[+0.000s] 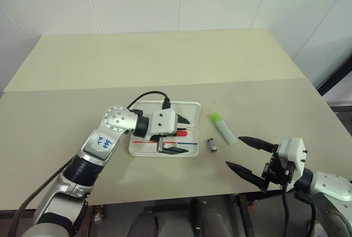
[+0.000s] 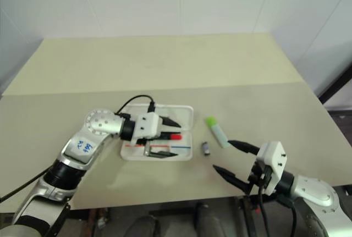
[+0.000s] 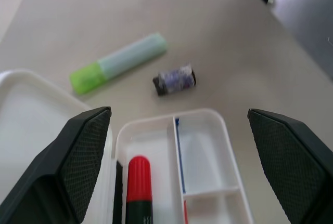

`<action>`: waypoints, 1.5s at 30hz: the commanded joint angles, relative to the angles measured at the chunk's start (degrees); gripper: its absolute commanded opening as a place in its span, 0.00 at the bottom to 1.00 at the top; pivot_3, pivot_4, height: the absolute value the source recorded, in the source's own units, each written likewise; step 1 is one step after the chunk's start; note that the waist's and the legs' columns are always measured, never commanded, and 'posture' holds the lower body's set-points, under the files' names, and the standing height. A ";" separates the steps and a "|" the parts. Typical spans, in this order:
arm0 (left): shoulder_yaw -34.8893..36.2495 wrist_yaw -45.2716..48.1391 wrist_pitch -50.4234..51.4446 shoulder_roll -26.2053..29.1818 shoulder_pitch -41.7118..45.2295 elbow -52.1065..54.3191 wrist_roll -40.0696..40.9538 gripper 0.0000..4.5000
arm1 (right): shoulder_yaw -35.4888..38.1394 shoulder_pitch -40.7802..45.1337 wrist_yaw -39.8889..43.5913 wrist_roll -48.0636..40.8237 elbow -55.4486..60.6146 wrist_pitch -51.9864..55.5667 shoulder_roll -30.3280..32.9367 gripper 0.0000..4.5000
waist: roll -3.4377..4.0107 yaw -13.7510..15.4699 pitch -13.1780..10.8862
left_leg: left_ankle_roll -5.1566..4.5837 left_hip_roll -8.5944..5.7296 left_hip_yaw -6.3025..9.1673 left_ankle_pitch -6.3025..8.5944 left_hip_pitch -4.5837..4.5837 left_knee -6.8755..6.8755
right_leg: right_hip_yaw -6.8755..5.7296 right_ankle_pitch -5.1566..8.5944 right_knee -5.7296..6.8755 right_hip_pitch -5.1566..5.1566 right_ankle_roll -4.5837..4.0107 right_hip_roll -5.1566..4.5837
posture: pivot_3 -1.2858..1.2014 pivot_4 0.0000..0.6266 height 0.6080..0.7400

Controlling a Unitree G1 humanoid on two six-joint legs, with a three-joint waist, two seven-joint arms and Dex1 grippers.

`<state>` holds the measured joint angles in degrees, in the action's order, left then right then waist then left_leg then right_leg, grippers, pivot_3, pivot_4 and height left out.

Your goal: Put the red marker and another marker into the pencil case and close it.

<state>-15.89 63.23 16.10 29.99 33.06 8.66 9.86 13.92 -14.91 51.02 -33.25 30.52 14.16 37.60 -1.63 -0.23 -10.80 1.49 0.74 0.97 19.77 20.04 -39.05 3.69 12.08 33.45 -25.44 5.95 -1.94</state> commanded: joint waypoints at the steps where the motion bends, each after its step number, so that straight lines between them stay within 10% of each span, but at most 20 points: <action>1: 3.12 -0.89 0.15 -1.85 -1.92 4.35 5.50 1.00 | 1.31 -0.18 -0.91 -0.05 1.00 -0.20 0.08 1.00 | 0.00 -0.01 0.00 | 0.00 0.00 0.00 0.00 0.01 0.00 | 0.00 0.00 0.00 0.00 0.00 0.00 | 0.52 0.24 1.00; 21: 13.07 -8.79 4.03 -2.03 -19.49 15.73 18.32 1.00 | -5.64 13.40 -22.65 12.25 -4.20 9.59 -7.73 1.00 | -0.09 -1.60 -0.05 | -0.02 0.09 -0.24 0.03 -0.91 0.06 | 0.40 0.51 -0.07 0.73 -0.86 0.15 | 0.52 0.24 1.00; 45: 14.63 -9.43 3.46 -1.74 -19.71 15.54 19.58 1.00 | -13.44 27.54 -24.77 15.22 -13.02 22.45 -12.04 1.00 | -0.08 -1.71 -0.06 | -0.09 0.15 -0.33 0.10 -0.84 0.23 | 0.52 0.54 -0.12 0.42 -0.85 0.23 | 0.52 0.24 1.00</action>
<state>-2.14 53.96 20.43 28.08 13.00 22.02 27.89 0.16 12.52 26.60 -18.18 15.64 36.68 25.71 -1.71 -1.94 -10.86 1.41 0.89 0.64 19.87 19.19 -38.82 4.21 12.62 33.34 -25.06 5.10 -1.70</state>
